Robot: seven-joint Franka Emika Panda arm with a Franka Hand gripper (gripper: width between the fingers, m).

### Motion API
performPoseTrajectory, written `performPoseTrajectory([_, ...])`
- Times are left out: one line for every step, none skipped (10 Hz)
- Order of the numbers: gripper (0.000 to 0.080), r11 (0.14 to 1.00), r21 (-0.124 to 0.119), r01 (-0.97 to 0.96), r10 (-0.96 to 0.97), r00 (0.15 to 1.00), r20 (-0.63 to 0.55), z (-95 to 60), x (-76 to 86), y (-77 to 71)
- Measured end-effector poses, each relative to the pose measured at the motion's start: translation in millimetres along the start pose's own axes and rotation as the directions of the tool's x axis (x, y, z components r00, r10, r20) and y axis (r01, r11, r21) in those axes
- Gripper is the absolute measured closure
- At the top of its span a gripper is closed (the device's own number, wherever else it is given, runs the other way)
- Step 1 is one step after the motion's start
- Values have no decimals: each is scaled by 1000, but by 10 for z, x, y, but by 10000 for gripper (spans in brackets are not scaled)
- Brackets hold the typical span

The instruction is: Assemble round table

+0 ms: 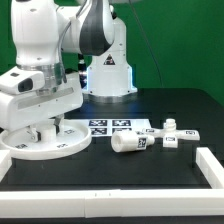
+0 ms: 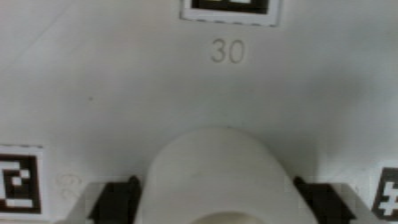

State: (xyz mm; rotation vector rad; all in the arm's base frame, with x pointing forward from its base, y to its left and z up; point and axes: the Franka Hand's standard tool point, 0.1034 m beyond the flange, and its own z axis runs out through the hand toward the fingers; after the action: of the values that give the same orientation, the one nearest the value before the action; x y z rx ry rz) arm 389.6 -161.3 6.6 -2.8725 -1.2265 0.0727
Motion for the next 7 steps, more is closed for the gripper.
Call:
performPoseTrajectory([396, 1000, 0, 0, 0, 1000, 0, 0, 0, 0])
performPoseTrajectory([396, 1000, 14, 3, -3, 1000, 6, -33, 25, -5])
performPoseTrajectory([396, 1000, 24, 17, -18, 1000, 9, -237, 119, 30])
performPoseTrajectory([396, 999, 32, 27, -27, 1000, 10, -487, 227, 79])
performPoseTrajectory([396, 999, 38, 23, -24, 1000, 13, -702, 367, 164])
performPoseTrajectory([394, 999, 35, 24, -25, 1000, 14, -869, 540, 288])
performPoseTrajectory([394, 999, 40, -33, 32, 999, 22, -949, 726, 362])
